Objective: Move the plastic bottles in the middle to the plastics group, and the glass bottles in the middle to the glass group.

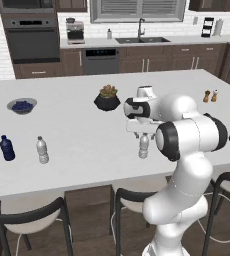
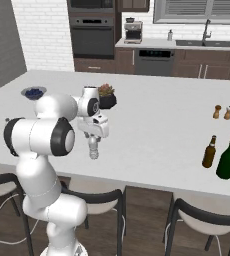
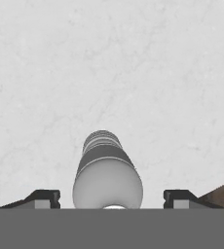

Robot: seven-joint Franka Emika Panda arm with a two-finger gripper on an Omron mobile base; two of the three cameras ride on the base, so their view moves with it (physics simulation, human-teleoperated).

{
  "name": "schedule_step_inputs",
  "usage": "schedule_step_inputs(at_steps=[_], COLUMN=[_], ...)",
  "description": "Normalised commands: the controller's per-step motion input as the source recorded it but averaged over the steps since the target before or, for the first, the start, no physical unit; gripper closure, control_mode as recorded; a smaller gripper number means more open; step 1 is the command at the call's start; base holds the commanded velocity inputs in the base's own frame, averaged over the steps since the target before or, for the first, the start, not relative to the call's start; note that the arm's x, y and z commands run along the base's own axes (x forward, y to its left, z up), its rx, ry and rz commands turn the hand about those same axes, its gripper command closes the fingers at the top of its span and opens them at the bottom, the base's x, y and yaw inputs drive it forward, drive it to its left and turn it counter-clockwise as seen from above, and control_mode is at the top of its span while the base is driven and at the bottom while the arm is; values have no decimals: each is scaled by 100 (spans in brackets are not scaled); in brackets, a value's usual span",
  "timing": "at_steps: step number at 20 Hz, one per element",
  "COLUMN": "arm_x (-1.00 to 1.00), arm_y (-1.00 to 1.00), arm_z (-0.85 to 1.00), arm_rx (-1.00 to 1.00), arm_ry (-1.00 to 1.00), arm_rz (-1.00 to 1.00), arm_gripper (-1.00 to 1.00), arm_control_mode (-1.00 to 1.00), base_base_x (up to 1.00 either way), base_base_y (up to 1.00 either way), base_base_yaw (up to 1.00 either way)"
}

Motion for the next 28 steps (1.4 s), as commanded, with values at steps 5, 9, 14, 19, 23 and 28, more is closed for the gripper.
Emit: schedule_step_inputs(at_steps=[5, 9, 14, 19, 23, 28], arm_x=[0, -16, -27, -21, -8, 0], arm_y=[0, 7, 58, 88, 99, 100], arm_z=[-1, 1, 14, 19, 14, 8], arm_rx=[0, 0, 0, 0, 0, 0], arm_ry=[0, 0, 0, 0, 0, -2], arm_rz=[0, 0, 0, 0, 0, 0], arm_gripper=[100, 100, 100, 100, 100, 100], arm_control_mode=[-100, -100, -100, -100, -100, -100], base_base_x=[0, 0, 0, 0, 0, 0], base_base_y=[0, 0, 0, 0, 0, 0], base_base_yaw=[0, 0, 0, 0, 0, 0])
